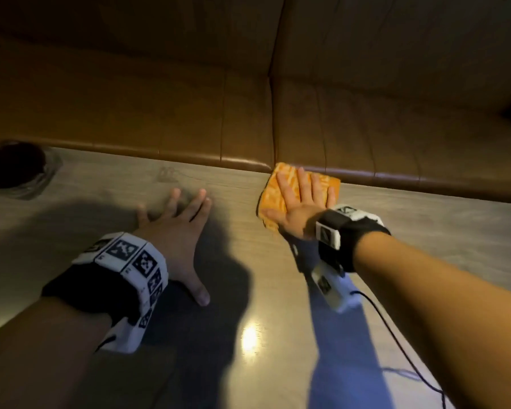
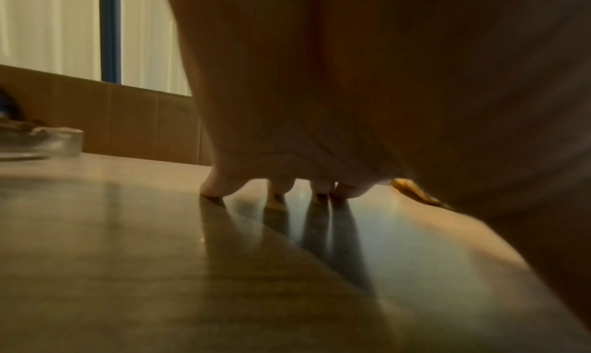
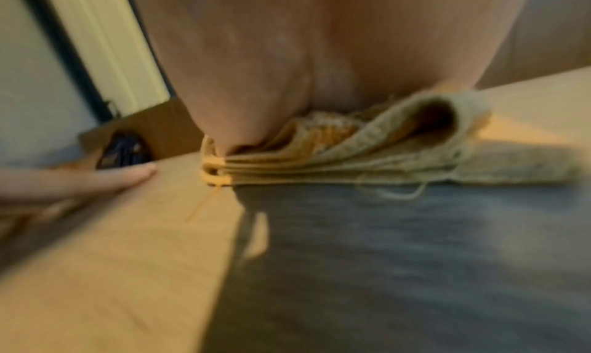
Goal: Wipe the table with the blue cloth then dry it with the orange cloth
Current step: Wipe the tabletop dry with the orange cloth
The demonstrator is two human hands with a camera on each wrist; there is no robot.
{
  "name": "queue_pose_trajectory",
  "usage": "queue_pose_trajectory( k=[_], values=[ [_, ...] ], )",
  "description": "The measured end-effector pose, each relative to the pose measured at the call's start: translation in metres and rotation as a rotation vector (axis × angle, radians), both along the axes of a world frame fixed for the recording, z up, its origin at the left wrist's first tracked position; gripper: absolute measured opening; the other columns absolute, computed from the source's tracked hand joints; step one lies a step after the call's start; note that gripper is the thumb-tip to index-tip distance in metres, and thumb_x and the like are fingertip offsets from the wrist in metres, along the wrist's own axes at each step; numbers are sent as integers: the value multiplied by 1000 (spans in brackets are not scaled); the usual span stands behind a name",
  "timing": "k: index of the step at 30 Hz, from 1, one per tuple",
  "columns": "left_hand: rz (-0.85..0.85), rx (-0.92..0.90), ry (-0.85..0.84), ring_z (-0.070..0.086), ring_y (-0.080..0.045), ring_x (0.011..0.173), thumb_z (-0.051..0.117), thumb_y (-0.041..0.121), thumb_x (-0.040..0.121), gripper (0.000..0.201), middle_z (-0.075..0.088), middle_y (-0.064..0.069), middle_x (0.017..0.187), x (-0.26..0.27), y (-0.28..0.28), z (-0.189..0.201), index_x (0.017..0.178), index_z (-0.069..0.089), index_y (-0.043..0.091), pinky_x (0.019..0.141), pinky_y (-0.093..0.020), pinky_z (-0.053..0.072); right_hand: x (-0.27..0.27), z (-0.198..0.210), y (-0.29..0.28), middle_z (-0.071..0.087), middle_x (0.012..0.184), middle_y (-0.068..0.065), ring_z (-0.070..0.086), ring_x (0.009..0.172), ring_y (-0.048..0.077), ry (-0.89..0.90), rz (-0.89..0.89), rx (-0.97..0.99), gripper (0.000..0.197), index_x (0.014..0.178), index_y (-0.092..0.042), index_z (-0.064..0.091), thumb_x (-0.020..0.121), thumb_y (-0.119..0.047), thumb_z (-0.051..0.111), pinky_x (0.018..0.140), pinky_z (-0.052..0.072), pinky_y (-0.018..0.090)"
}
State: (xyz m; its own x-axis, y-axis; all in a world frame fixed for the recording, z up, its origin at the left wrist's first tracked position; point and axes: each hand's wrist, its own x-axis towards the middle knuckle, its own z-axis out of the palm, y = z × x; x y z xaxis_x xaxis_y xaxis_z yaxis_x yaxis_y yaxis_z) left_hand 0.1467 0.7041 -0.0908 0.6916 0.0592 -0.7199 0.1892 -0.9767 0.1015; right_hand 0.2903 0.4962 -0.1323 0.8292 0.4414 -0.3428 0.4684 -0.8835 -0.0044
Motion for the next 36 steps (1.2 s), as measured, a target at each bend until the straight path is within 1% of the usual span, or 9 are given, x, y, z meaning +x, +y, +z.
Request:
queue_pose_trajectory(
  k=[5, 9, 13, 16, 20, 24, 28, 32, 36],
  values=[
    [48, -23, -9, -38, -26, 143, 86, 76, 32, 173, -45, 17, 151, 1, 0, 0, 150, -33, 30, 111, -76, -7, -56, 0, -21, -16, 159, 2, -10, 146, 30, -73, 182, 0, 83, 145, -42, -16, 79, -81, 17, 113, -3, 58],
    [34, 11, -42, -32, -27, 146, 86, 75, 32, 173, -39, 15, 155, 1, 0, -2, 152, -29, 29, 111, -76, -3, -92, 1, -62, 16, 158, 7, 19, 143, 35, -88, 378, 28, 86, 149, -39, 3, 77, -84, 3, 108, 22, 64],
    [20, 28, -40, -30, -27, 147, 80, 81, 27, 174, -37, 13, 157, 1, -3, 3, 153, -28, 28, 112, -75, -2, -46, -2, -25, -14, 159, -1, -11, 146, 27, -48, 80, -4, 85, 144, -46, -15, 74, -86, 10, 114, -2, 58],
    [39, 6, -71, -27, -25, 149, 74, 83, 25, 171, -32, 13, 160, -5, -3, 6, 155, -22, 28, 113, -74, -3, -73, -7, -16, -7, 160, 3, -5, 146, 31, -100, 60, 24, 81, 148, -42, -5, 81, -79, 21, 113, 1, 60],
    [69, -26, -188, -10, -28, 153, 79, 74, 58, 141, -15, 5, 166, -33, -7, 10, 160, -4, 23, 121, -62, 9, -154, -6, -65, 31, 154, 8, 32, 139, 36, -208, 295, 79, 84, 149, -36, 20, 79, -82, 12, 104, 26, 63],
    [116, -90, -291, -3, -25, 154, 60, 66, 85, 106, -10, 3, 168, -101, -32, 10, 160, -2, 24, 124, -50, 11, -124, -3, -51, -4, 161, 0, -2, 147, 27, -133, 126, 31, 85, 145, -46, -10, 75, -85, 17, 115, 4, 56],
    [73, -2, -229, -14, -26, 153, 49, 94, 62, 130, -23, 9, 164, -188, -61, 16, 157, -13, 30, 119, -65, 11, -153, -1, -36, -10, 160, 2, -8, 146, 30, -105, 10, 16, 85, 148, -41, -8, 78, -82, 20, 114, -1, 59],
    [38, -6, -152, -22, -34, 150, 42, 105, 44, 148, -40, 5, 155, -258, -94, 14, 154, -23, 30, 116, -70, 8, -235, 3, -86, -12, 160, -1, -9, 147, 27, -116, 225, -3, 93, 139, -46, -23, 58, -91, -13, 115, 0, 55],
    [8, -49, -47, -29, -39, 147, 42, 103, 31, 157, -46, 3, 151, -300, -118, 9, 150, -32, 31, 114, -72, 3, -212, -2, -68, -6, 160, 0, -4, 147, 27, -109, 25, 17, 89, 147, -44, -6, 72, -85, 18, 114, 1, 55]
  ],
)
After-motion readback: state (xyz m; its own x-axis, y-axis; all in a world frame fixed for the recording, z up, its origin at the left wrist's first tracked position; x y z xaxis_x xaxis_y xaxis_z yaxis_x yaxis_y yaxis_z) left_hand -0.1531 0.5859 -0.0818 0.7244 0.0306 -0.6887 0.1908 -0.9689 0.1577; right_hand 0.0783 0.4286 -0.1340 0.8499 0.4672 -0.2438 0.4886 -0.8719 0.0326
